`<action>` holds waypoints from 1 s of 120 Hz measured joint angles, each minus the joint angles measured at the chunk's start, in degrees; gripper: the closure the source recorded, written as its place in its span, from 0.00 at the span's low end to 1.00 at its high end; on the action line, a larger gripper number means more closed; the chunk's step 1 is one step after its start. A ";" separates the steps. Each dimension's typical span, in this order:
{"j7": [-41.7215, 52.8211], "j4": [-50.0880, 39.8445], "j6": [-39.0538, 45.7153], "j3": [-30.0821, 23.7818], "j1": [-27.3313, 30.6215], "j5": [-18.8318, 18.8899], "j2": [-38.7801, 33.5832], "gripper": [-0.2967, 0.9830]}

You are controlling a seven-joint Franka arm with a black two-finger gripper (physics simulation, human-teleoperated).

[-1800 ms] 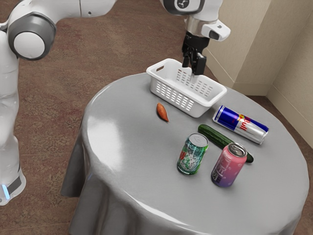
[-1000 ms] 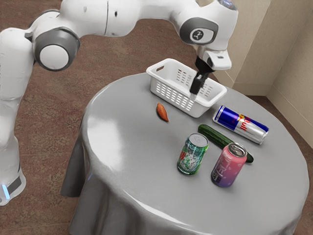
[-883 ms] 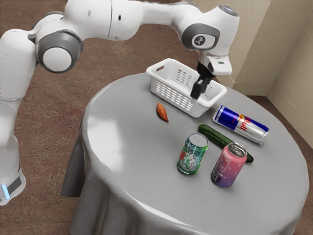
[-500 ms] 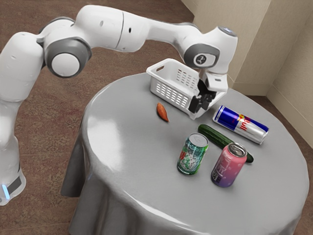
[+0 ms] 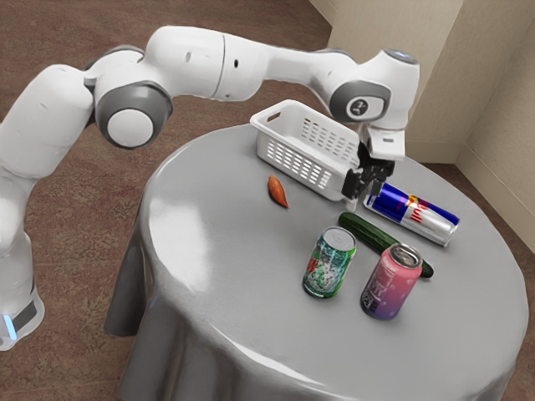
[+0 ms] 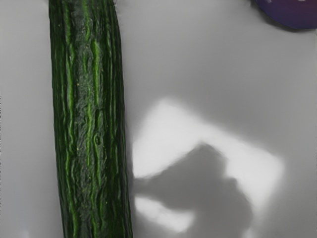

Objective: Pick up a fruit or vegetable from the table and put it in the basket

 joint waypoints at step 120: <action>-2.35 8.61 0.88 1.08 -0.96 -2.51 10.24 0.23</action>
